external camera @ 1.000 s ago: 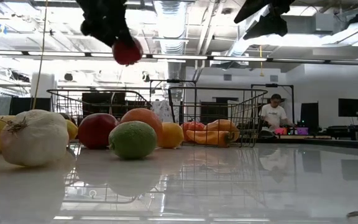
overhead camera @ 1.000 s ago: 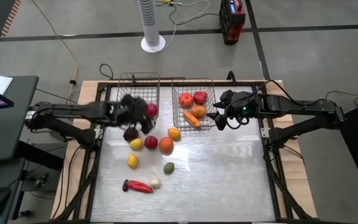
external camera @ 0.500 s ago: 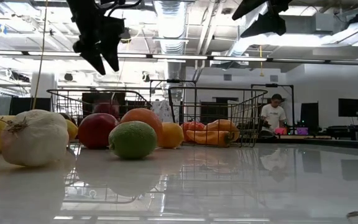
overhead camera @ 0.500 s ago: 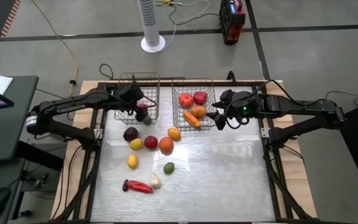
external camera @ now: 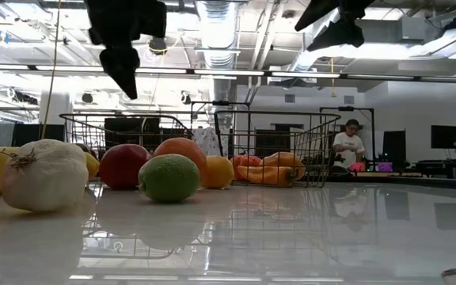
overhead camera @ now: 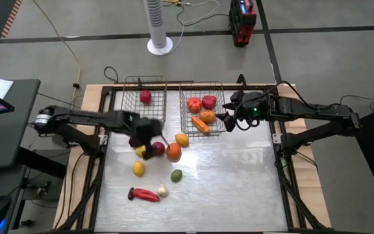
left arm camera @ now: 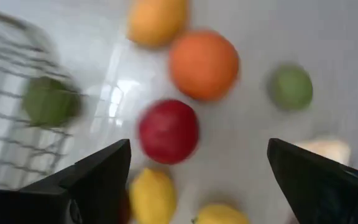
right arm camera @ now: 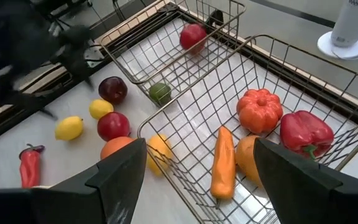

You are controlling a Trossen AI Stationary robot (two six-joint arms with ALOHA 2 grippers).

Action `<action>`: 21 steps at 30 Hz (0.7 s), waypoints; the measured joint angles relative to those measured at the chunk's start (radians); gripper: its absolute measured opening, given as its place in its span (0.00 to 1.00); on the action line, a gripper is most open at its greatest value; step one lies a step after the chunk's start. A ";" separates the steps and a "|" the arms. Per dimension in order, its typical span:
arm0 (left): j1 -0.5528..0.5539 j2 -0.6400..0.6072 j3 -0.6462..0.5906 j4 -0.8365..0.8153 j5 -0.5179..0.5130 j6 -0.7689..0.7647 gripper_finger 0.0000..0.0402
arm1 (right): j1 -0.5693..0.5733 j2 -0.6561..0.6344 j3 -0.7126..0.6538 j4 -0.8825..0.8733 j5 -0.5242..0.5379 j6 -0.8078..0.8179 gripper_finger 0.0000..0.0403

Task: Sort produce into baskets
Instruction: Put the tomato into the left wire basket

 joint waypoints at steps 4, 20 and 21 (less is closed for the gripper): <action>-0.077 0.093 0.000 0.046 -0.016 0.006 0.86 | -0.002 0.000 0.000 0.000 -0.011 -0.019 0.80; -0.042 0.256 -0.074 0.122 -0.073 0.146 0.80 | 0.050 0.000 0.000 -0.001 -0.027 0.001 0.80; -0.039 0.256 -0.093 0.122 -0.058 0.144 0.80 | 0.054 0.000 0.000 -0.001 -0.027 0.006 0.80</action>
